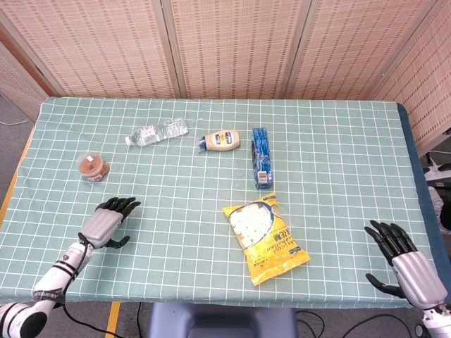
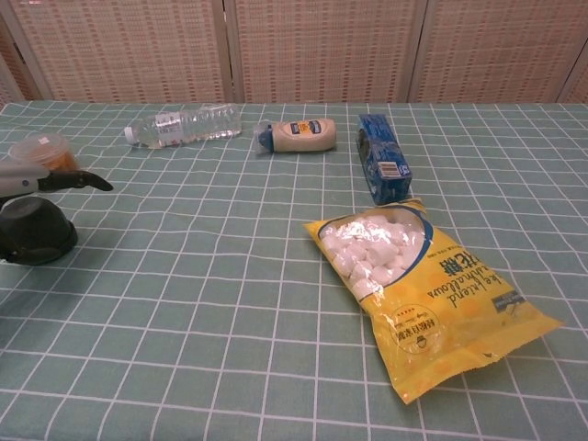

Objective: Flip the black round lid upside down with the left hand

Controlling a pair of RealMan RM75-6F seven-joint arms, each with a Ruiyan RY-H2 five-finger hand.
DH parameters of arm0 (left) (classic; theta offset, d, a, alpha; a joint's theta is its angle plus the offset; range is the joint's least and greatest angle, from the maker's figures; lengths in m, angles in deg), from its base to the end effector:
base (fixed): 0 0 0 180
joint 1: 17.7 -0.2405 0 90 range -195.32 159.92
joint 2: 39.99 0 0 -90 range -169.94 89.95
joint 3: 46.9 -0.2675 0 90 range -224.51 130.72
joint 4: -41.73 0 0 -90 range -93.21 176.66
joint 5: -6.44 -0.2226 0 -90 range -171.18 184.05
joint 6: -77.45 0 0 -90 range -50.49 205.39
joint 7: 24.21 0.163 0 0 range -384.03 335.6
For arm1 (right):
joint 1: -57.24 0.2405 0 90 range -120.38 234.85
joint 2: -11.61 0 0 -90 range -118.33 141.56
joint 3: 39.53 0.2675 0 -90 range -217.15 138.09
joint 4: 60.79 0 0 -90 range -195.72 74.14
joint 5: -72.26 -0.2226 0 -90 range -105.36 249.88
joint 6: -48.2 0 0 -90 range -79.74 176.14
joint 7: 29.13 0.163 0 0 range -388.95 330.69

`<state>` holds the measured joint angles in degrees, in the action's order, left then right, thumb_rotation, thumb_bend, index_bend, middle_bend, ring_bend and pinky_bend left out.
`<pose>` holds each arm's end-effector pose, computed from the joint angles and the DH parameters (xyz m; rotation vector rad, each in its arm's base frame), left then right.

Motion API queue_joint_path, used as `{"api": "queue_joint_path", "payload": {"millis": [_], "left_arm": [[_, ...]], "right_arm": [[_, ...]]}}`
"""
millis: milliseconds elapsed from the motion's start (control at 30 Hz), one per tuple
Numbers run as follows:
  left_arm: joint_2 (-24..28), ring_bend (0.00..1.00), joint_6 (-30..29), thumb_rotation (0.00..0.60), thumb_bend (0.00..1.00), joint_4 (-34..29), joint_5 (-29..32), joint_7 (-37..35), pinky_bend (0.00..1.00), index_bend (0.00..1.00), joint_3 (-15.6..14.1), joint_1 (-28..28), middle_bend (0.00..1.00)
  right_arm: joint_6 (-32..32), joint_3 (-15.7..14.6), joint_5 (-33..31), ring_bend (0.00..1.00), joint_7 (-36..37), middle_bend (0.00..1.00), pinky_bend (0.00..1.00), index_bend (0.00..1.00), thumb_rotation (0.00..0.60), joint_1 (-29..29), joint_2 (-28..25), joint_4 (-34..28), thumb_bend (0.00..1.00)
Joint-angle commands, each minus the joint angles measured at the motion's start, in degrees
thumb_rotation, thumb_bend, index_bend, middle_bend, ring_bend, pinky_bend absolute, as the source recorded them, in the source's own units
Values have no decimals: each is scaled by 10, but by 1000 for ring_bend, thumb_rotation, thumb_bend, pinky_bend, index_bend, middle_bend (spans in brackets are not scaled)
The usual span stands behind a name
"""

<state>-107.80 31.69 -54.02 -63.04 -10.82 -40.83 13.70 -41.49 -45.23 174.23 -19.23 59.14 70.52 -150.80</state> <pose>-0.2465 0.3198 0.0430 -1.9199 -1.0705 -0.6407 -0.3184 -0.1471 0.1572 1.6196 -0.9521 0.9841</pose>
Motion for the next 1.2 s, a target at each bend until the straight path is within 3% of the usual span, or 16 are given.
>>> {"api": "queue_joint_path", "payload": {"millis": [33, 367, 600, 867, 1200], "left_arm": [[6, 0, 39, 600, 334, 7, 98, 52, 25, 0, 10, 45, 0], [8, 0, 71, 600, 330, 34, 213, 67, 33, 0, -4, 86, 0], [3, 0, 70, 600, 328, 52, 274, 109, 53, 0, -36, 121, 0], [3, 0, 70, 600, 321, 50, 320, 126, 148, 0, -61, 147, 0], [0, 0, 80, 600, 323, 67, 334, 113, 289, 0, -78, 161, 4]], "right_arm": [[0, 1, -2, 0, -2, 0, 0, 0, 600, 0, -2, 1, 173], [9, 4, -11, 0, -21, 0, 0, 0, 600, 1, 2, 0, 172], [0, 6, -14, 0, -21, 0, 0, 0, 600, -3, -1, -5, 173], [-2, 6, -13, 0, -20, 0, 0, 0, 600, -4, -2, -6, 172], [1, 7, -16, 0, -24, 0, 0, 0, 600, -5, -1, -8, 172]]}}
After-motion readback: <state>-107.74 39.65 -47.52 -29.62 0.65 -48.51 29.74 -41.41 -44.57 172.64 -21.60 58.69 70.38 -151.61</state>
